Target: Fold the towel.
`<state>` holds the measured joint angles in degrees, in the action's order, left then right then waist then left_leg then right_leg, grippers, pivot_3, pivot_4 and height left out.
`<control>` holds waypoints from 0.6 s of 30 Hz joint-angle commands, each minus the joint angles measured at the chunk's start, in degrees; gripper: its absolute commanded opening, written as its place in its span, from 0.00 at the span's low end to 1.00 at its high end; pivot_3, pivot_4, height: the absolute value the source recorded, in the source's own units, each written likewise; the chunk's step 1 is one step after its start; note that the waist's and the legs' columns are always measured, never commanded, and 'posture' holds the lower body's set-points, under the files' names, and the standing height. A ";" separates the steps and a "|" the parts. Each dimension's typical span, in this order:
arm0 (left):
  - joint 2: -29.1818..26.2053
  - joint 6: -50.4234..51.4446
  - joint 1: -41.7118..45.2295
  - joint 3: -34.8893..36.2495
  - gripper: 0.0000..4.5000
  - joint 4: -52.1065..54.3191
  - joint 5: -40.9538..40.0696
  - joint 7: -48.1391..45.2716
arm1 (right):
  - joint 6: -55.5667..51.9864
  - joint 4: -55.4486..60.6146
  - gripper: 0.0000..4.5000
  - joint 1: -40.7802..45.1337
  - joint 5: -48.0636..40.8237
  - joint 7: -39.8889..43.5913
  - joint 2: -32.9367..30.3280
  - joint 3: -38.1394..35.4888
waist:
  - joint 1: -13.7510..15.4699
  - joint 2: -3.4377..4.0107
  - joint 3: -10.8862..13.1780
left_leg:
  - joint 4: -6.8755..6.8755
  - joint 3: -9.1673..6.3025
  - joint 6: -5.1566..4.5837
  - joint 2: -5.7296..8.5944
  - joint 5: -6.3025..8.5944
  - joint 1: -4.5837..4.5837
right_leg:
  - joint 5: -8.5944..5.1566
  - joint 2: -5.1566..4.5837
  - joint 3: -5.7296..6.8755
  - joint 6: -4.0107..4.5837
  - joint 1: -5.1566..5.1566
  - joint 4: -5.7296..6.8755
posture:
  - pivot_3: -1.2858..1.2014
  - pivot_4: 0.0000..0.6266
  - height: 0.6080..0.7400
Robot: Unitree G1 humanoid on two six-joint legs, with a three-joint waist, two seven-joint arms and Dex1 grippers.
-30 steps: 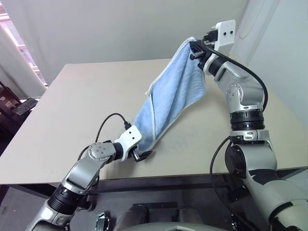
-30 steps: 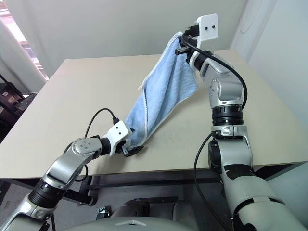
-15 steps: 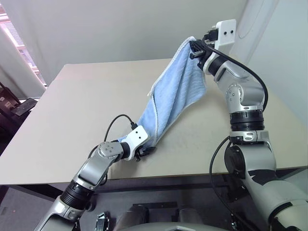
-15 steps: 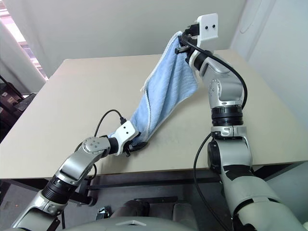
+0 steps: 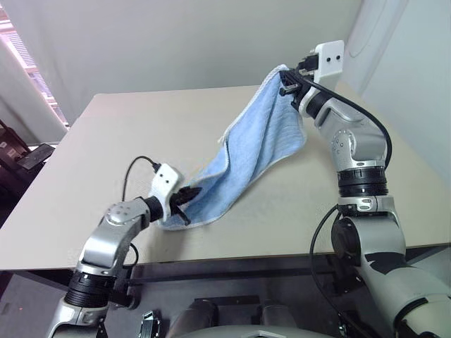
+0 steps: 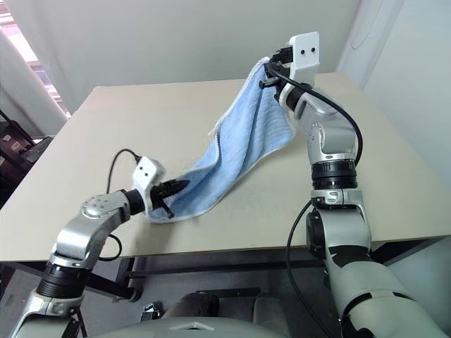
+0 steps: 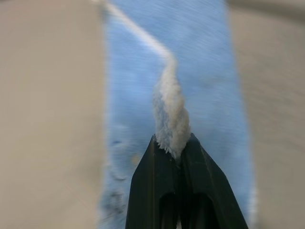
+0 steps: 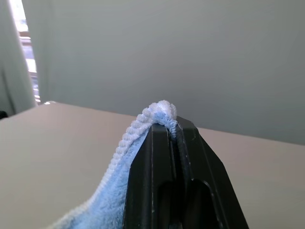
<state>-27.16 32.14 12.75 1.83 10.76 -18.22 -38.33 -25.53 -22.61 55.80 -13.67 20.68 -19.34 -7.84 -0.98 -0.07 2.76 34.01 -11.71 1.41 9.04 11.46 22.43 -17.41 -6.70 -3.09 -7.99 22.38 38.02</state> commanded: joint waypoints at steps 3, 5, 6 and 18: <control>-2.35 0.54 7.05 12.61 0.00 -6.89 -6.64 1.21 | 1.94 0.93 0.00 -0.69 0.86 -0.61 -2.92 -1.68 | 0.03 -0.01 0.00 | 0.02 -0.01 0.00 0.00 0.00 0.00 | 0.00 0.01 0.01 0.00 0.00 0.00 | 0.52 0.00 1.00; -3.48 -1.36 9.56 14.64 0.00 -11.82 -6.96 0.63 | 2.75 -0.16 0.00 -1.30 1.32 -1.06 -4.08 -2.27 | 0.00 -0.01 -0.01 | 0.03 0.00 0.00 0.00 0.00 0.00 | 0.00 0.00 0.01 0.00 -0.01 0.00 | 0.52 0.00 1.00; -3.70 -1.48 10.72 15.77 0.00 -13.64 -8.12 0.02 | 3.00 -0.69 0.00 -1.44 1.41 -1.29 -4.49 -2.62 | -0.08 -0.02 -0.01 | 0.03 0.00 0.00 0.00 0.00 0.00 | 0.00 0.00 0.01 -0.01 0.00 0.00 | 0.52 0.00 1.00; -3.71 -10.44 23.07 11.59 0.00 -31.43 -2.62 -0.35 | 5.05 -4.26 0.00 -1.20 2.51 -2.21 -5.69 -3.07 | -0.13 -0.05 -0.03 | 0.07 0.03 0.05 0.00 -0.03 0.00 | 0.10 0.01 0.00 -0.08 -0.02 0.02 | 0.52 0.00 1.00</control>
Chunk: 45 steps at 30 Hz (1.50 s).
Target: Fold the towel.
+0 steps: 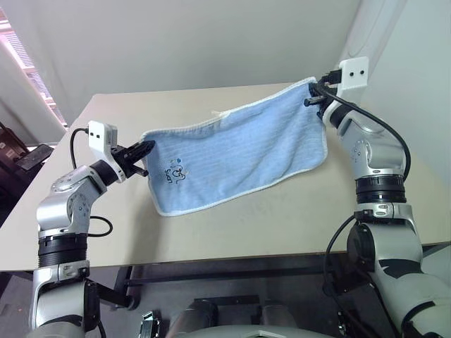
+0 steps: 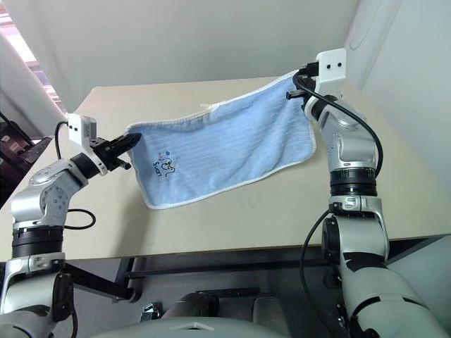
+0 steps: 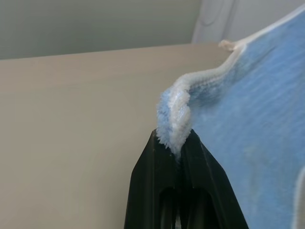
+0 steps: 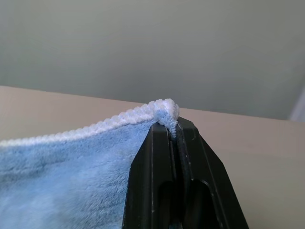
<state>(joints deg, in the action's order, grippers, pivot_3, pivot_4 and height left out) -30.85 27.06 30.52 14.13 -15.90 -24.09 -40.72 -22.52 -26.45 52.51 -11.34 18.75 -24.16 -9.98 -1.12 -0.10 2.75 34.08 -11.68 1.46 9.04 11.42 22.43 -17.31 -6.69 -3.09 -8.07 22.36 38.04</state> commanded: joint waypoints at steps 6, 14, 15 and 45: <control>2.11 -25.95 26.48 -3.60 0.00 -34.97 12.11 7.16 | 11.05 -17.37 0.00 11.09 4.37 -2.26 -1.95 0.75 | 0.05 -0.13 0.02 | 0.12 0.02 0.03 0.02 -0.04 0.01 | 0.16 0.01 0.01 -0.08 -0.06 -0.04 | 0.52 0.00 1.00; 3.80 -41.16 43.95 0.67 0.00 -57.12 12.48 8.85 | 30.03 -39.80 0.00 23.35 9.32 -7.15 -3.03 1.33 | -2.44 -0.22 0.04 | -0.08 0.19 0.07 0.03 -0.06 0.07 | 0.21 -0.13 0.01 -0.18 0.06 -0.20 | 0.52 0.00 1.00; 3.69 -42.28 43.79 1.33 0.00 -57.59 12.01 7.19 | 32.14 -40.69 0.00 23.19 10.07 -7.18 -3.19 1.79 | -2.92 -0.22 0.04 | -0.09 0.23 0.10 0.04 -0.08 0.07 | 0.19 -0.15 0.01 -0.21 0.06 -0.23 | 0.52 0.00 1.00; -8.38 -24.02 -19.09 7.84 0.00 -9.53 -3.14 -30.96 | 9.49 41.83 0.00 -54.00 -19.99 30.30 -12.85 -4.42 | -1.66 -0.28 -0.02 | 0.78 0.26 -0.10 -0.16 0.11 -0.01 | 0.26 -0.04 0.07 -0.09 -0.26 0.07 | 0.52 0.00 1.00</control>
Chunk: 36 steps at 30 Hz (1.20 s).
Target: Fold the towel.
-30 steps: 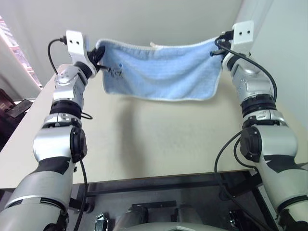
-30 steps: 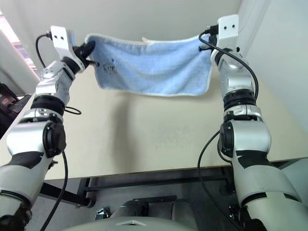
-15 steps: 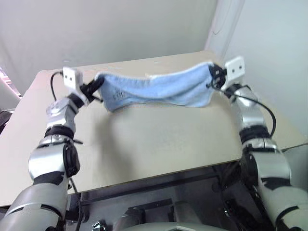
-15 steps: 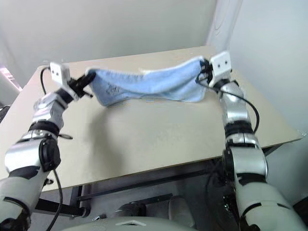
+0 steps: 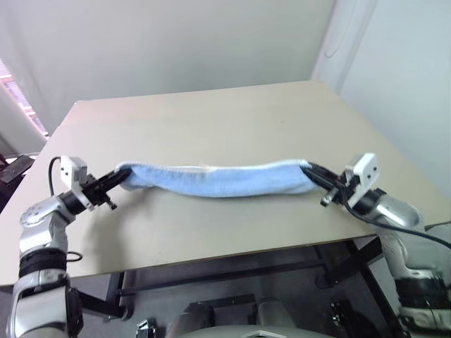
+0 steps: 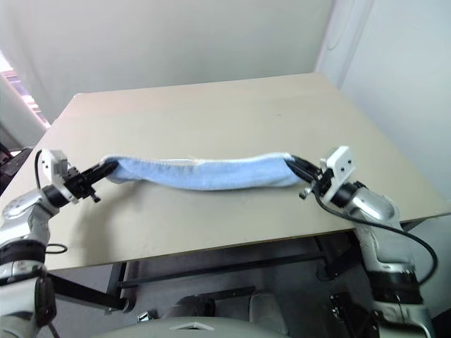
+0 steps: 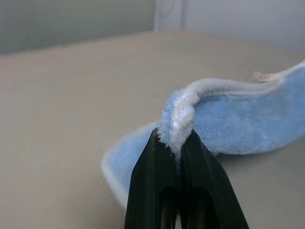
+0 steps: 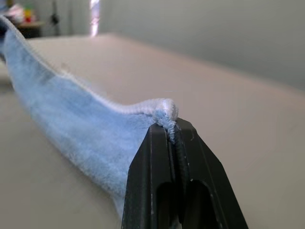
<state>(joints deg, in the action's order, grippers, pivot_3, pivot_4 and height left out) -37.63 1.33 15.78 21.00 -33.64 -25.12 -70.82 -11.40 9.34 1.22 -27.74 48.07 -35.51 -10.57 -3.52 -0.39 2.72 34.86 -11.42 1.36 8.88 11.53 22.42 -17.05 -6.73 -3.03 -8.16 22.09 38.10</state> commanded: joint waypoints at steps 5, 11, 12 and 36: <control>-3.55 3.65 -15.66 0.48 0.00 17.52 -2.53 -3.58 | -3.02 9.02 0.00 -11.06 -6.39 4.36 -2.94 -7.16 | 3.09 0.01 0.01 | 0.15 0.50 0.09 -0.39 0.14 0.03 | -0.07 -0.04 0.00 -0.01 -0.05 -0.11 | 0.52 0.00 1.00; -5.01 -2.69 -19.61 -1.49 0.00 17.83 1.51 -5.39 | -3.90 10.19 0.00 -17.75 -8.49 6.81 -3.39 -10.73 | 3.91 0.73 -0.14 | 0.27 2.66 0.11 -2.66 0.15 0.64 | 0.18 -0.05 1.04 0.52 -0.05 -1.12 | 0.52 0.00 1.00; -5.09 -3.31 -19.66 -1.85 0.00 17.83 1.82 -5.46 | -3.26 9.92 0.00 -19.09 -8.30 7.65 -3.39 -11.32 | 4.02 0.74 -0.14 | 0.26 2.89 0.11 -2.81 0.15 0.84 | 0.20 -0.10 1.21 0.56 -0.06 -1.21 | 0.52 0.00 1.00; -6.65 4.43 -10.21 -2.31 0.00 10.90 -2.43 -5.18 | 5.37 -10.27 0.00 -2.08 4.92 3.39 1.18 -2.71 | 4.37 0.58 -0.17 | 0.14 3.67 0.17 -3.54 0.56 0.56 | 0.62 -0.04 1.62 0.92 0.23 -1.13 | 0.52 0.00 1.00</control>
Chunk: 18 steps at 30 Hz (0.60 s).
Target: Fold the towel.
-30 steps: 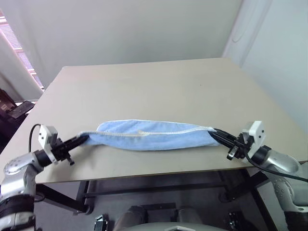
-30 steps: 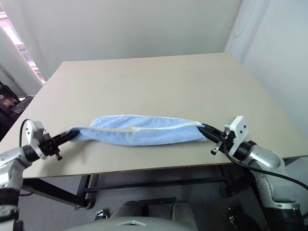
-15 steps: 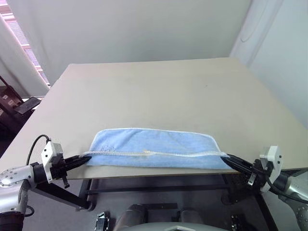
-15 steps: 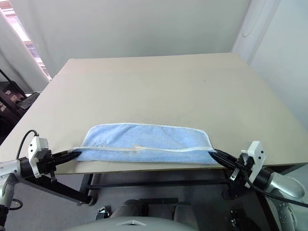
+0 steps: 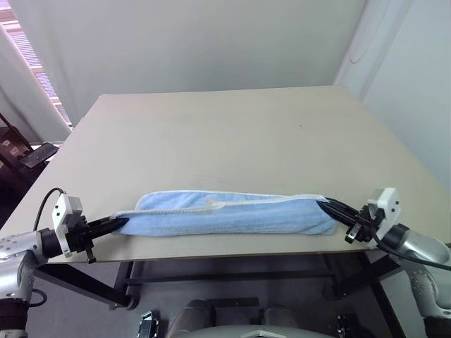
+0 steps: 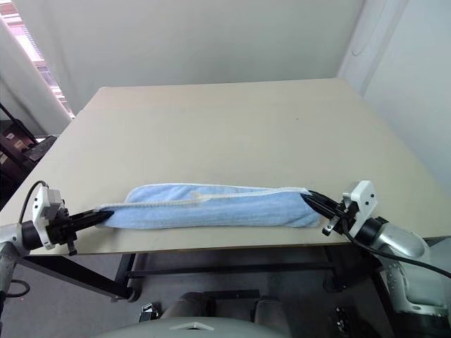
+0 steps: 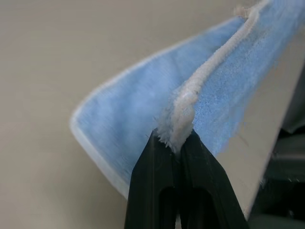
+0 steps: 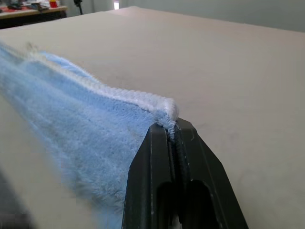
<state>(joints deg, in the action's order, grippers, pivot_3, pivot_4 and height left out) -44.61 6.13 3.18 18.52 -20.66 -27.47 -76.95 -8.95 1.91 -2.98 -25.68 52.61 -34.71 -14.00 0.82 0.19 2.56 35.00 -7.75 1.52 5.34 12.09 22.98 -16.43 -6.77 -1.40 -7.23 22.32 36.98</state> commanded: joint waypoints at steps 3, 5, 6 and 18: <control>0.94 -0.44 5.75 -0.45 0.00 -5.94 0.60 1.56 | 6.16 -7.17 0.00 4.58 5.54 -2.65 1.06 1.84 | -0.02 0.00 0.00 | -0.09 0.00 -0.02 0.00 -0.01 -0.05 | 0.03 0.09 0.01 -0.05 0.04 0.02 | 0.52 0.00 1.00; 1.62 -2.49 8.58 -1.46 0.00 -9.80 2.21 2.39 | 7.75 -10.36 0.00 6.58 7.54 -4.06 1.74 2.91 | -0.04 0.00 0.00 | -0.11 -0.01 -0.03 -0.01 -0.01 -0.10 | 0.05 0.15 0.01 -0.08 0.02 0.03 | 0.52 0.00 1.00; 2.08 -3.17 10.03 -2.01 0.00 -11.60 2.88 2.83 | 8.26 -11.32 0.00 7.44 7.77 -4.30 2.20 3.28 | -0.07 -0.02 0.01 | -0.11 0.00 -0.03 -0.01 -0.02 -0.17 | 0.06 0.17 0.01 -0.09 -0.04 0.05 | 0.52 0.00 1.00; 5.71 -5.81 20.95 -7.36 0.16 -26.09 8.95 4.70 | 5.03 -14.68 0.00 13.05 9.69 -6.58 5.17 7.79 | -0.11 -0.06 0.01 | -0.05 -0.03 -0.02 -0.07 -0.01 -0.61 | 0.07 0.28 -0.02 -0.11 -0.46 0.11 | 0.52 0.00 1.00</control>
<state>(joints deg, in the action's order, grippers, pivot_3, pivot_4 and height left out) -38.39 0.75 22.71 11.53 -46.47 -19.42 -72.72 -2.81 -14.01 8.50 -15.90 46.04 -29.51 -6.63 0.71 0.12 2.56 34.94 -7.78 1.50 5.27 12.08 22.38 -16.34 -6.49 -1.42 -7.37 21.88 37.09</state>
